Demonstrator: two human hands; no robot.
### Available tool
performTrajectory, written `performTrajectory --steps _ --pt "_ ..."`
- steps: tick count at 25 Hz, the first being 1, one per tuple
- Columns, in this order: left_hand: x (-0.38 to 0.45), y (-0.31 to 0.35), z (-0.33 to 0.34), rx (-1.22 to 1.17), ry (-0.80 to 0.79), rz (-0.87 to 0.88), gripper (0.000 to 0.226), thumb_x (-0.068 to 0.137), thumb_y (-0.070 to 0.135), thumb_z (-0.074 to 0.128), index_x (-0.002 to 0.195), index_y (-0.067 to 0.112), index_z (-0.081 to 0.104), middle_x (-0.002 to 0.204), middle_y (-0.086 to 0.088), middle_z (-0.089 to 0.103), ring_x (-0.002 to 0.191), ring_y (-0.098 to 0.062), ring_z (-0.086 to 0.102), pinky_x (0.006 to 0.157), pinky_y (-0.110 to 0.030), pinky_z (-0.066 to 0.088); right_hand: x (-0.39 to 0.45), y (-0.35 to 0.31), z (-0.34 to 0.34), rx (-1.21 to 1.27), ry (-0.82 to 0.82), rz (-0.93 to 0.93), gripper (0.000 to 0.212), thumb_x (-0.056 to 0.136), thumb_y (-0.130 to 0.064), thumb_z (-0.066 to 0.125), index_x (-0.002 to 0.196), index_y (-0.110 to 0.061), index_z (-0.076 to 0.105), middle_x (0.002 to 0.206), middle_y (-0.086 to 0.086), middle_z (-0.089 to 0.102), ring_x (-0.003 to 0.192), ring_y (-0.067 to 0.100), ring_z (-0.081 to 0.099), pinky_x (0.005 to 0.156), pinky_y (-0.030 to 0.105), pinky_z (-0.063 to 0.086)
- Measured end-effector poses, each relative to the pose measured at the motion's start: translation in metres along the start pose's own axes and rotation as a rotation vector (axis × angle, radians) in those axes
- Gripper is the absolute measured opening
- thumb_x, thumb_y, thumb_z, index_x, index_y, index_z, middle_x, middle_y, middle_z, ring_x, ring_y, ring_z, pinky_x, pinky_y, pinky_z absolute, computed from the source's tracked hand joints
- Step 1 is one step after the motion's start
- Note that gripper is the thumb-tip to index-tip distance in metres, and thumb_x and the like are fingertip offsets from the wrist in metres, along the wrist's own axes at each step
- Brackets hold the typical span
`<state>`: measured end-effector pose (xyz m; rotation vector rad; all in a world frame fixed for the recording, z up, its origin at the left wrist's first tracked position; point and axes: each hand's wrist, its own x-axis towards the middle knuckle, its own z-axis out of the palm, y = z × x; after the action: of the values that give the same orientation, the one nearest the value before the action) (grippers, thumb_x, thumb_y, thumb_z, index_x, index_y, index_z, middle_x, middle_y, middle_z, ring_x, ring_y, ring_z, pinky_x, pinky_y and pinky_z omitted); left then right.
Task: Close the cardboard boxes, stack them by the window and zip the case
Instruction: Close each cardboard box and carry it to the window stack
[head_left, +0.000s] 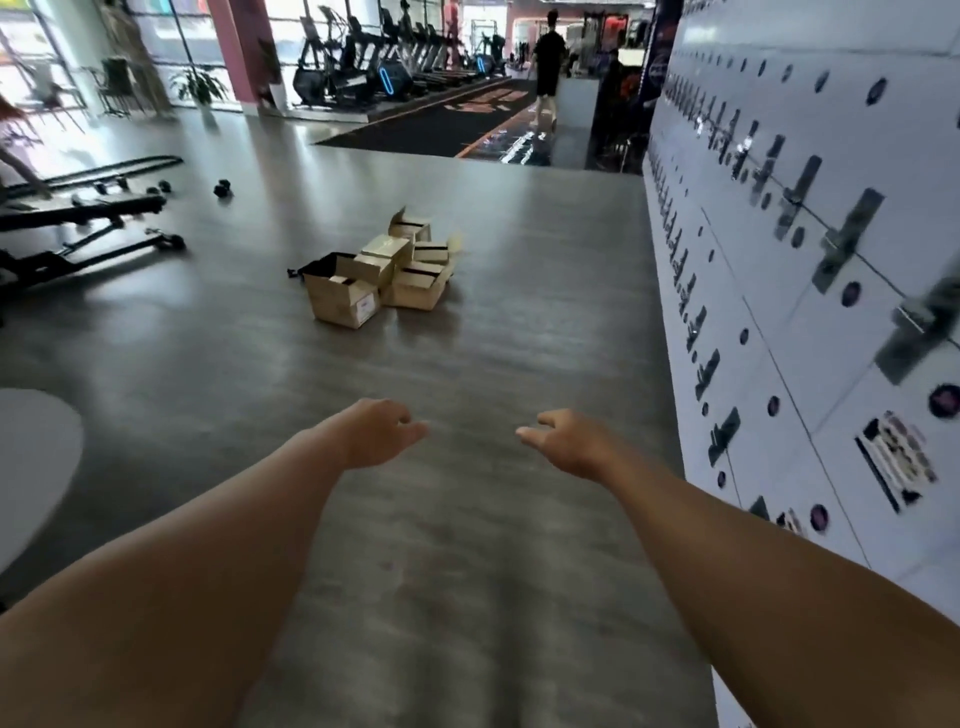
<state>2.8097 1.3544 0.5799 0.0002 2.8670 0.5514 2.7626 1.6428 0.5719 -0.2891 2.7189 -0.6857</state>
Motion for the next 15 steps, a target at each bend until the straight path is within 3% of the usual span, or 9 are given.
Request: performTrajectory --steps 8,15 --pt "0.201 0.003 -0.063 -0.041 0.047 -0.065 0.045 0.088 0.065 0.046 0.085 0.025 0.066 0.088 0.002 0.066 0.086 -0.019 0.062 0.083 -0.038 0.051 0.207 -0.007 -0.09 0.004 -0.03 -0.077 0.076 0.092 -0.065 0.054 0.149 -0.016 0.047 0.156 0.006 0.044 0.14 0.026 0.044 0.11 0.035 0.035" --pt "0.408 -0.022 -0.119 -0.039 0.039 -0.03 0.044 0.093 0.059 0.047 0.09 0.021 0.068 0.09 -0.001 0.065 0.083 -0.015 0.06 0.073 -0.034 0.044 0.411 -0.016 -0.147 -0.041 -0.029 -0.054 0.076 0.092 -0.064 0.054 0.15 -0.015 0.046 0.157 0.006 0.042 0.143 0.027 0.041 0.113 0.036 0.033"
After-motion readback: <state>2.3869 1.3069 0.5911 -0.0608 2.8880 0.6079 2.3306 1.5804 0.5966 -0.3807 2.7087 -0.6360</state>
